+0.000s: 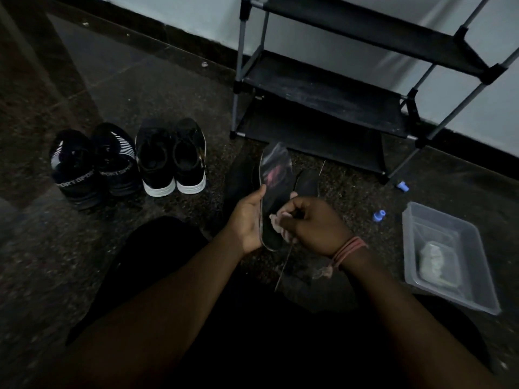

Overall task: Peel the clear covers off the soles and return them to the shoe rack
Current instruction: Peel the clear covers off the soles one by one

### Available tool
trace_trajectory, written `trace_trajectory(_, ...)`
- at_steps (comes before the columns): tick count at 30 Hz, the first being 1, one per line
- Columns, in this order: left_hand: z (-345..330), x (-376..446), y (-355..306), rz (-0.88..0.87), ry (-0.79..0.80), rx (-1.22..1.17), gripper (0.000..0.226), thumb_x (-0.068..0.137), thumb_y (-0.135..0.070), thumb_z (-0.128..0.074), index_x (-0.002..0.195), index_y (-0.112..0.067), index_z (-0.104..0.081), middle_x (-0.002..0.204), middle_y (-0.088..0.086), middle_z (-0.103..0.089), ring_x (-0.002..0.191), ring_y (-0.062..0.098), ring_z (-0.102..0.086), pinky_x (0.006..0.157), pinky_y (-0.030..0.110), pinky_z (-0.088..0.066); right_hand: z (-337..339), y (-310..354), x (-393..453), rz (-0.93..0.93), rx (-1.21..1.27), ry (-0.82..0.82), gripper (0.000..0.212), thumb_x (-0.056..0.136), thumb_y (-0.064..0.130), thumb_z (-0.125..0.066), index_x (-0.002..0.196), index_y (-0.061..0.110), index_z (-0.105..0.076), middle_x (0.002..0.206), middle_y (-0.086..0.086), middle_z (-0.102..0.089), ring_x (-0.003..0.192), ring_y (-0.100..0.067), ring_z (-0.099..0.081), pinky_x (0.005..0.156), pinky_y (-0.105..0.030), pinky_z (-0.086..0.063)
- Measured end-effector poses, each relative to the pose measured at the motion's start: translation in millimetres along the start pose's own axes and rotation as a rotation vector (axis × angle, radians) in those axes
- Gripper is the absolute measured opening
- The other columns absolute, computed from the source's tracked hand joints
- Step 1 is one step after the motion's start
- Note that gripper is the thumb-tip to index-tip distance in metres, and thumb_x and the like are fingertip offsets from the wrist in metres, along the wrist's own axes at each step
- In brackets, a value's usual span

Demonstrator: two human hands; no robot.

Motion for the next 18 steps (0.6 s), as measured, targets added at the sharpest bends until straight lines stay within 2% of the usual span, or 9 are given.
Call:
trace_trajectory(2, 1, 8, -5, 0.007, -0.009, 0.007, 0.057, 0.106, -0.047, -0.038, 0.123, -0.006, -0.073, 0.13, 0.017, -0.067, 0.116, 0.031, -0.066, 0.103, 0.044, -0.05, 7, -13, 11, -0.036, 0.074, -0.067, 0.015, 0.09, 0.015, -0.068, 0.085, 0.001, -0.066, 0.071, -0.018, -0.071, 0.06, -0.022, -0.066, 0.059, -0.033, -0.055)
trace_trajectory(4, 0, 16, -9, 0.01, -0.043, 0.023, 0.06, 0.104, -0.054, -0.038, 0.12, -0.01, -0.075, 0.12, 0.016, -0.071, 0.103, 0.03, -0.071, 0.092, 0.041, -0.057, 14, -31, 22, -0.021, 0.053, -0.169, 0.009, 0.089, 0.017, -0.069, 0.083, 0.01, -0.068, 0.08, -0.009, -0.073, 0.07, -0.016, -0.069, 0.068, -0.036, -0.057)
trace_trajectory(7, -1, 31, -11, 0.033, -0.064, 0.038, 0.069, 0.103, -0.064, -0.033, 0.112, -0.013, -0.078, 0.109, 0.014, -0.075, 0.092, 0.028, -0.075, 0.08, 0.038, -0.06, 18, -45, 37, 0.044, -0.073, -0.259, 0.002, 0.087, 0.025, -0.067, 0.086, 0.023, -0.066, 0.079, 0.005, -0.071, 0.075, -0.01, -0.069, 0.074, -0.037, -0.058)
trace_trajectory(8, 0, 38, -12, 0.03, -0.067, 0.042, 0.068, 0.104, -0.062, -0.032, 0.111, -0.012, -0.078, 0.108, 0.014, -0.075, 0.091, 0.027, -0.075, 0.08, 0.037, -0.06, 20, -46, 43, 0.086, -0.088, -0.268, 0.001, 0.089, 0.025, -0.065, 0.089, 0.025, -0.066, 0.081, 0.006, -0.07, 0.075, -0.01, -0.068, 0.074, -0.037, -0.058)
trace_trajectory(11, 5, 56, -15, 0.022, -0.095, 0.022, 0.052, 0.105, -0.047, -0.04, 0.12, -0.008, -0.07, 0.107, 0.015, -0.074, 0.091, 0.028, -0.072, 0.085, 0.039, -0.055, 30, -43, 59, 0.228, -0.158, -0.336, 0.017, 0.09, 0.016, -0.061, 0.105, 0.023, -0.068, 0.099, 0.005, -0.064, 0.085, -0.006, -0.064, 0.08, -0.031, -0.056)
trace_trajectory(14, 10, 70, -20, 0.029, -0.092, 0.001, 0.045, 0.098, -0.036, -0.051, 0.127, -0.005, -0.063, 0.111, 0.018, -0.067, 0.092, 0.03, -0.066, 0.085, 0.042, -0.051, 42, -51, 70, 0.22, -0.139, -0.441, 0.025, 0.088, 0.007, -0.061, 0.106, 0.022, -0.072, 0.104, 0.004, -0.058, 0.094, 0.002, -0.058, 0.09, -0.025, -0.05)
trace_trajectory(16, 10, 79, -24, 0.022, -0.069, -0.013, 0.045, 0.098, -0.031, -0.047, 0.126, -0.001, -0.065, 0.117, 0.02, -0.066, 0.097, 0.033, -0.066, 0.091, 0.043, -0.052, 45, -56, 73, 0.204, -0.057, -0.492, 0.021, 0.088, 0.008, -0.063, 0.098, 0.024, -0.071, 0.104, 0.005, -0.058, 0.095, -0.002, -0.061, 0.091, -0.033, -0.052)
trace_trajectory(18, 9, 84, -25, 0.007, -0.035, 0.0, 0.044, 0.097, -0.022, -0.04, 0.127, -0.002, -0.066, 0.121, 0.021, -0.067, 0.103, 0.033, -0.069, 0.093, 0.044, -0.055, 44, -53, 76, 0.213, 0.101, -0.463, 0.012, 0.09, 0.014, -0.066, 0.095, 0.024, -0.071, 0.105, 0.006, -0.06, 0.094, -0.015, -0.067, 0.085, -0.044, -0.057)
Point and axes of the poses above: each hand's wrist, its own x-axis towards the middle knuckle, its own z-axis out of the back of the hand, y = z × x, the point moved 3 cm from there along x, towards the middle knuckle
